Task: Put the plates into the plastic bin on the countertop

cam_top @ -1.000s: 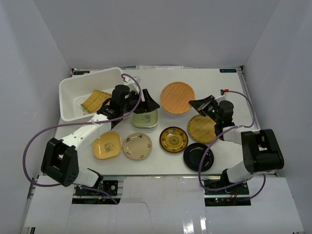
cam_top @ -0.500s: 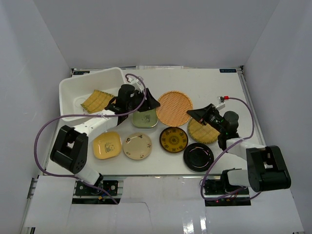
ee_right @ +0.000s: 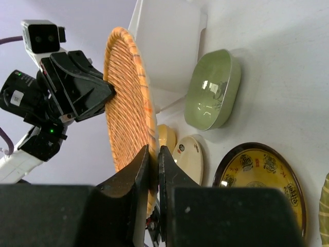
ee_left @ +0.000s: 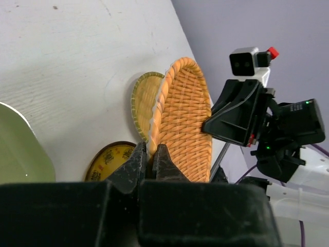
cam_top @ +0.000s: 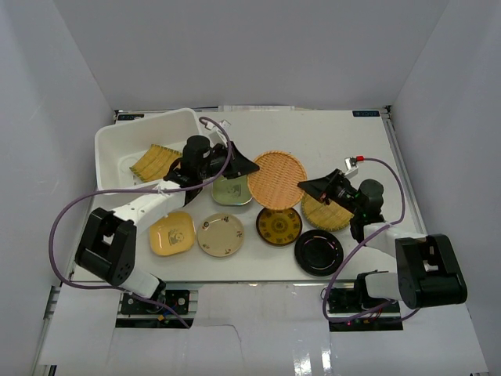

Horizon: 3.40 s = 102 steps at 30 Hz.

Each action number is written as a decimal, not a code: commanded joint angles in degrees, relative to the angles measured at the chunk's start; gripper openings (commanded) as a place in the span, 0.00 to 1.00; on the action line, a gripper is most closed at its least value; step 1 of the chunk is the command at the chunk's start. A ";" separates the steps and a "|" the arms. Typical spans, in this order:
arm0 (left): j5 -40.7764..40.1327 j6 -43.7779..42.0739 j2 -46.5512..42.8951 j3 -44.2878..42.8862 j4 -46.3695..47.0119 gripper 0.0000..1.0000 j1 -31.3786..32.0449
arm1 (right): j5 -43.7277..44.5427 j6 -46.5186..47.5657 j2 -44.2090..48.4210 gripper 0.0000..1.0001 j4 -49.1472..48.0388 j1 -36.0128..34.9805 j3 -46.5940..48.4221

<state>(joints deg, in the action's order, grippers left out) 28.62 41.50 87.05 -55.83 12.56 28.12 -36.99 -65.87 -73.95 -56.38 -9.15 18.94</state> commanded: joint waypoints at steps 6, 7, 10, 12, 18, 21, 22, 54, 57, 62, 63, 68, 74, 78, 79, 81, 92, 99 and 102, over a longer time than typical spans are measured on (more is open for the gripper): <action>-4.70 -1.41 -8.64 -4.28 -10.33 0.00 -2.44 | -6.42 2.14 2.41 0.57 0.91 -0.61 3.30; -6.02 -1.33 -10.74 -5.24 -11.40 0.00 -3.76 | -6.77 3.45 3.54 0.62 1.70 -0.61 3.38; -0.19 3.31 -14.08 -4.55 -12.21 0.00 -13.85 | -6.69 6.87 6.61 0.77 5.56 -0.70 3.30; 2.74 7.97 -17.34 -2.44 -11.24 0.00 -24.30 | -6.69 9.69 8.38 0.78 8.64 -0.61 3.56; 3.74 10.28 -23.32 -0.59 -16.04 0.00 -43.31 | -2.14 20.68 14.97 0.76 22.70 -0.52 3.65; -4.34 6.76 -23.24 -0.51 -19.85 0.00 -45.26 | 0.77 24.64 17.35 0.74 27.72 -0.52 3.82; -5.23 6.58 -22.98 0.02 -19.76 0.00 -46.13 | 1.13 25.17 18.22 0.74 29.38 -0.52 3.91; -19.79 0.96 -12.41 -2.96 -18.27 0.98 -44.57 | 45.76 34.32 25.43 0.73 47.15 0.26 -2.41; -32.00 -2.03 -15.23 -1.83 -17.04 0.98 -39.21 | 50.17 33.17 25.96 0.80 48.29 1.76 -3.64; -37.50 -3.70 -17.00 0.55 -16.69 0.98 -35.06 | 53.69 31.50 25.18 0.83 49.96 4.92 -4.87; -37.41 -3.44 -17.00 0.72 -16.95 0.98 -35.06 | 53.26 31.07 25.09 0.82 49.96 6.23 -5.14; -37.23 -1.51 -18.40 3.53 -18.35 0.98 -34.97 | 49.58 29.31 23.43 0.79 49.88 8.44 -6.63; -38.32 1.48 -23.49 7.22 -18.98 0.98 -34.80 | 42.02 26.50 18.42 0.71 44.36 10.64 -9.09; -28.02 -0.27 -27.62 8.55 -15.90 0.98 -29.47 | 35.61 21.85 14.02 0.49 36.89 12.74 -10.85; -25.57 -1.58 -28.07 8.37 -15.81 0.98 -27.26 | 34.98 21.05 12.53 0.43 35.22 13.19 -11.11; -21.27 -3.87 -28.77 7.94 -15.81 0.98 -21.30 | 34.71 19.29 11.55 0.23 31.70 14.50 -11.20; -4.46 -3.88 -23.42 7.94 -14.32 0.90 -2.57 | 29.18 17.44 23.75 0.08 24.65 16.53 -9.36; -3.66 -1.69 -10.68 3.81 -6.68 0.89 4.66 | 14.51 14.46 28.16 0.08 22.20 14.60 -6.64; -3.75 -0.89 -5.67 2.40 -3.60 0.88 5.98 | 8.88 12.26 26.67 0.08 18.59 12.84 -5.85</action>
<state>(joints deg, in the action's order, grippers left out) 23.70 39.48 79.18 -50.26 3.27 33.04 -19.11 -50.24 -46.92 -30.48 5.08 9.72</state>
